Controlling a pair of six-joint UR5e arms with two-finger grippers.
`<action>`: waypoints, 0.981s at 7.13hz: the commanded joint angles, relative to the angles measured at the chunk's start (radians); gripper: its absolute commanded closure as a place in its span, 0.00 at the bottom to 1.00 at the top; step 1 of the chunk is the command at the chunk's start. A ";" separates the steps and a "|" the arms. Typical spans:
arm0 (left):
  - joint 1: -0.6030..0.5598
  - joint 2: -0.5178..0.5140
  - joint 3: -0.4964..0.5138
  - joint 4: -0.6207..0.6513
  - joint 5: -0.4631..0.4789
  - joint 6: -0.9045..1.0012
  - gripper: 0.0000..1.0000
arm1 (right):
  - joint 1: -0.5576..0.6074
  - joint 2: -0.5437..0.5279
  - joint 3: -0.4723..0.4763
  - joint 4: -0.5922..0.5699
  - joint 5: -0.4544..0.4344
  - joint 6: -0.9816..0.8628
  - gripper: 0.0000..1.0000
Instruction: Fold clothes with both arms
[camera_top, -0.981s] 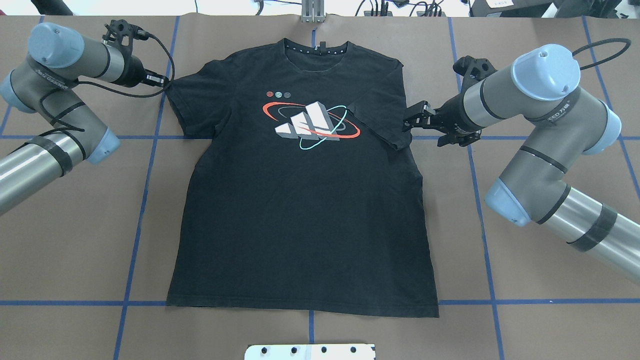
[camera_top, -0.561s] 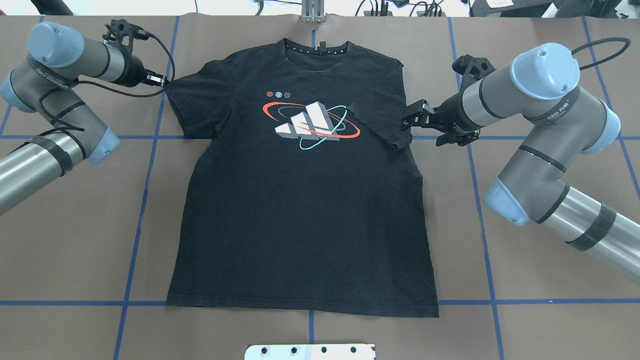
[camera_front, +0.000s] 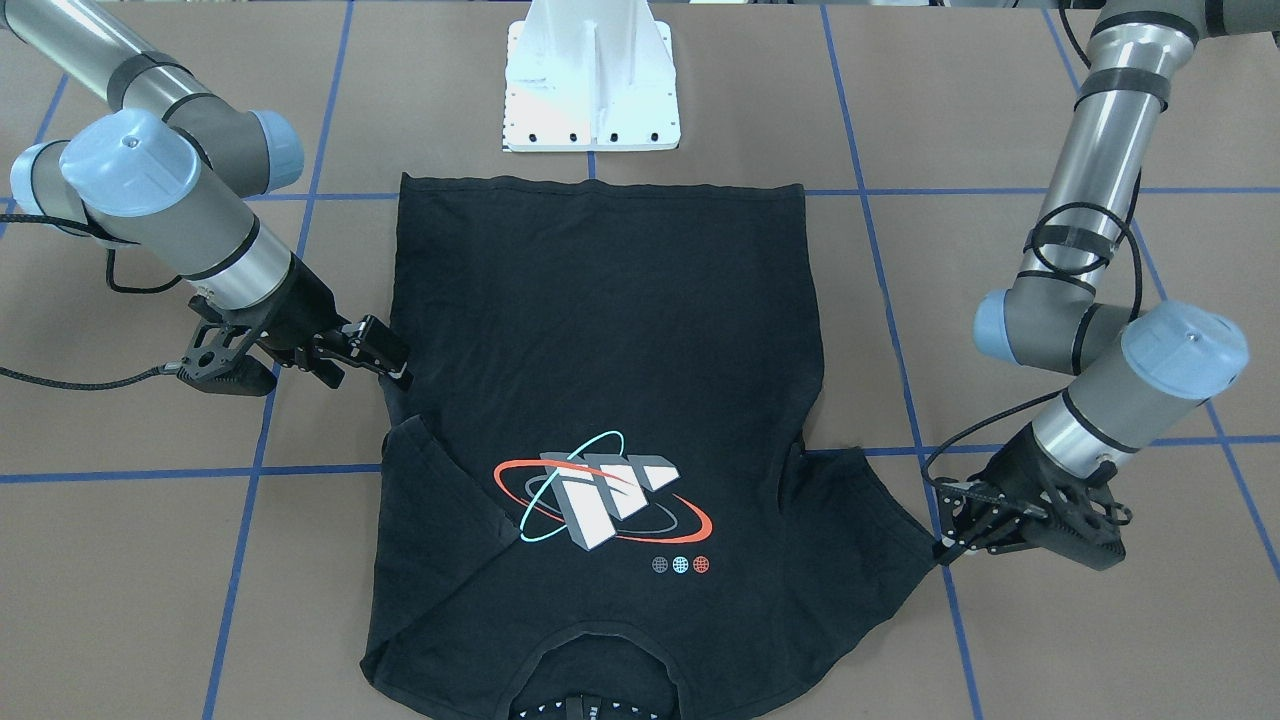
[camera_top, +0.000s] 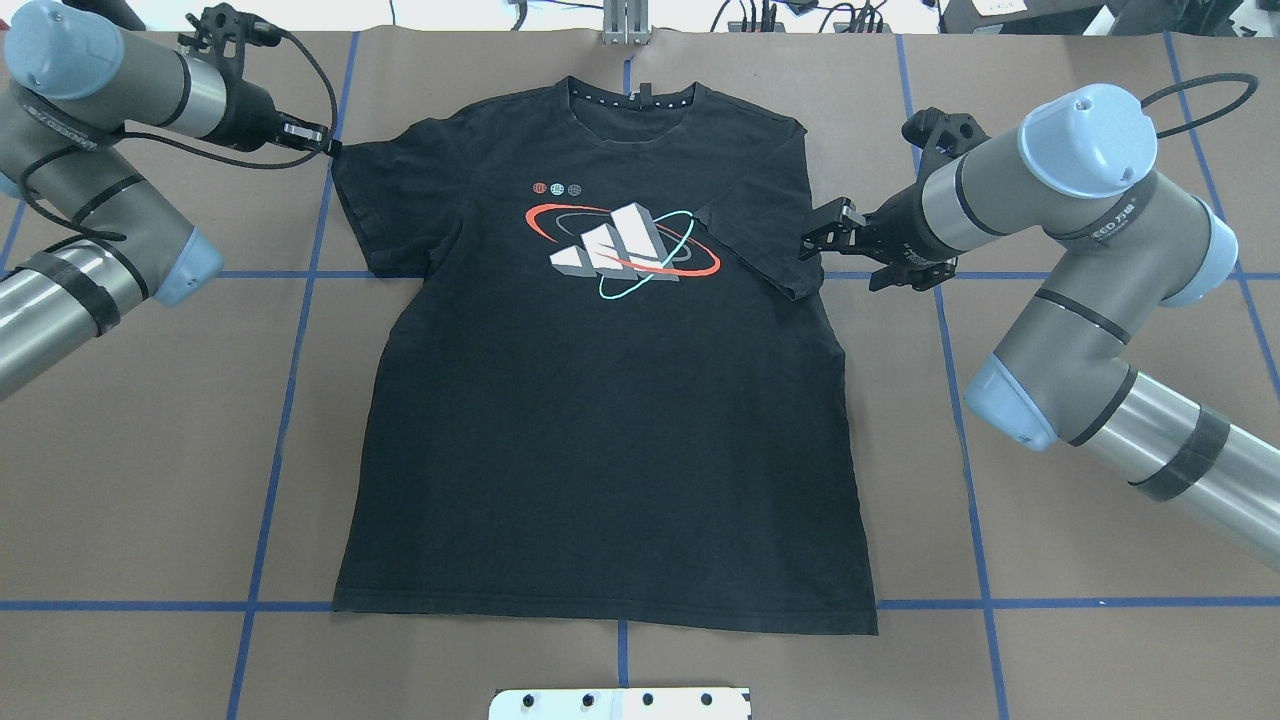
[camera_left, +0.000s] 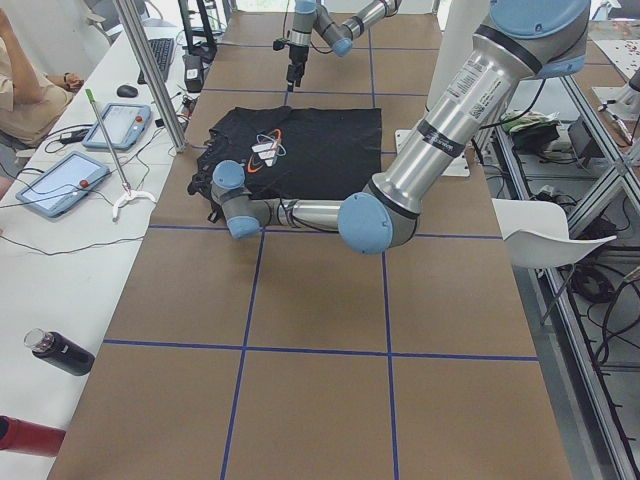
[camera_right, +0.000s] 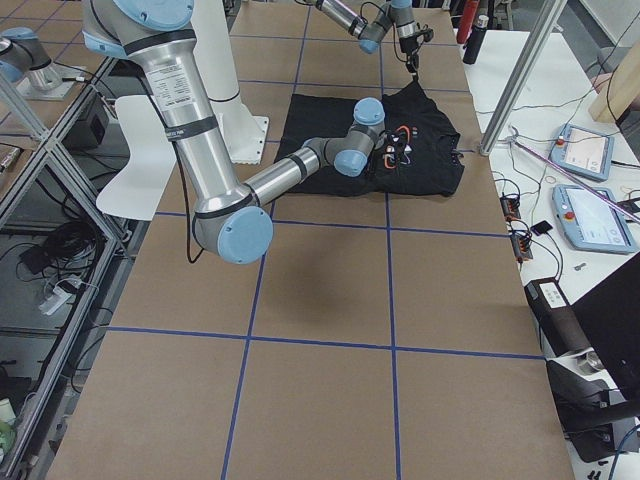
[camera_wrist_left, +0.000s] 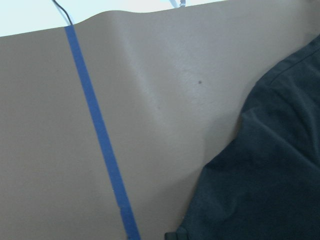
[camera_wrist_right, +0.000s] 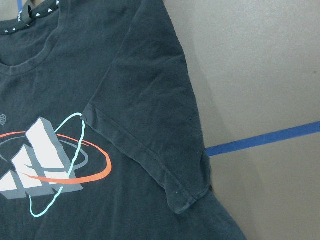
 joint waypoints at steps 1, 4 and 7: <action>0.029 -0.005 -0.138 0.055 -0.030 -0.224 1.00 | -0.001 0.000 -0.001 0.001 0.001 -0.001 0.00; 0.086 -0.126 -0.140 0.152 0.005 -0.357 1.00 | -0.001 0.001 -0.001 0.002 0.000 -0.001 0.00; 0.165 -0.215 -0.032 0.154 0.205 -0.368 1.00 | -0.002 0.000 -0.007 0.002 -0.002 -0.001 0.00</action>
